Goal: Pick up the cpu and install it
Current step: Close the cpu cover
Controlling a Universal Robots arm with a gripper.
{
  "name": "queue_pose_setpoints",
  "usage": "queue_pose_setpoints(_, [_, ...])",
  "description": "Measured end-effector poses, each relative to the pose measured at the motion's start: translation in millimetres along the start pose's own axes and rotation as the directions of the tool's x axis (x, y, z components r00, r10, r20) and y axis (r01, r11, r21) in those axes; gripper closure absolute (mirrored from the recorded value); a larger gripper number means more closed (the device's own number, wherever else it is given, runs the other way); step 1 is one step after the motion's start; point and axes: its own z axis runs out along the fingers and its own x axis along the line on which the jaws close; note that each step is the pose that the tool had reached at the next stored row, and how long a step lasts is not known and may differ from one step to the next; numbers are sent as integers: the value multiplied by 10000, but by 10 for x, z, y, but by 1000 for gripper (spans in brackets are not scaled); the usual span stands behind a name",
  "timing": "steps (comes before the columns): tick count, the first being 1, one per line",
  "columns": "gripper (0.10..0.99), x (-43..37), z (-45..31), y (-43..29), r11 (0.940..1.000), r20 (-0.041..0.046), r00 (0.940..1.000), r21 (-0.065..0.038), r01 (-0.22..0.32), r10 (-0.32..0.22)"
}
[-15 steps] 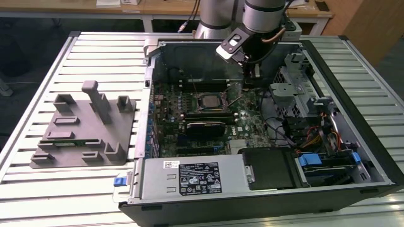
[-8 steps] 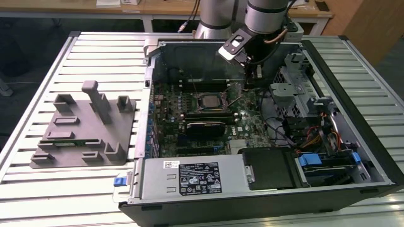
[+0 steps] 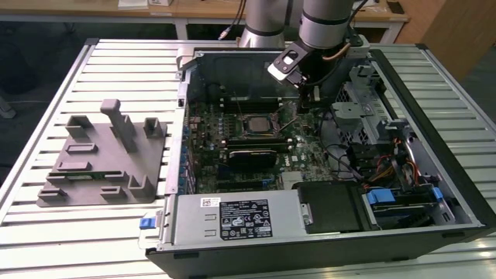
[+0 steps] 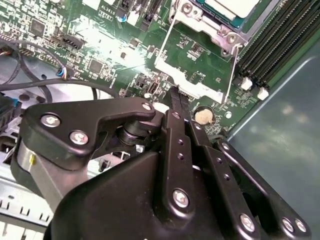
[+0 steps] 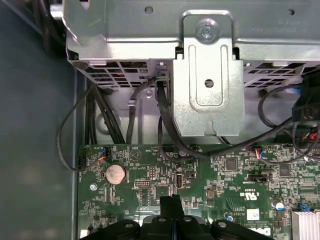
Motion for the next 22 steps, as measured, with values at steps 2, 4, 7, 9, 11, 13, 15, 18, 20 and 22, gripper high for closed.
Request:
queue_pose_setpoints(2, [980,0,15,-1,10000,0,10000,3,0,0])
queue_pose_setpoints(4, [980,0,15,-1,10000,2,10000,4,0,0])
queue_pose_setpoints(7, [980,0,16,0,10000,1,10000,3,0,0])
queue_pose_setpoints(9, [980,0,16,-4,10000,0,10000,3,1,-1])
queue_pose_setpoints(11, [980,0,15,-24,10000,-1,10000,3,1,-1])
queue_pose_setpoints(13, [980,-1,13,-63,10000,1,10000,4,1,-1])
queue_pose_setpoints(15, [980,-2,10,-110,10000,1,10000,3,2,-2])
queue_pose_setpoints(18, [980,-3,6,-195,10000,0,10000,3,1,-1])
queue_pose_setpoints(20, [980,-4,3,-252,10000,0,10000,3,0,0])
queue_pose_setpoints(22, [980,-5,0,-317,10000,-1,10000,2,1,-1])
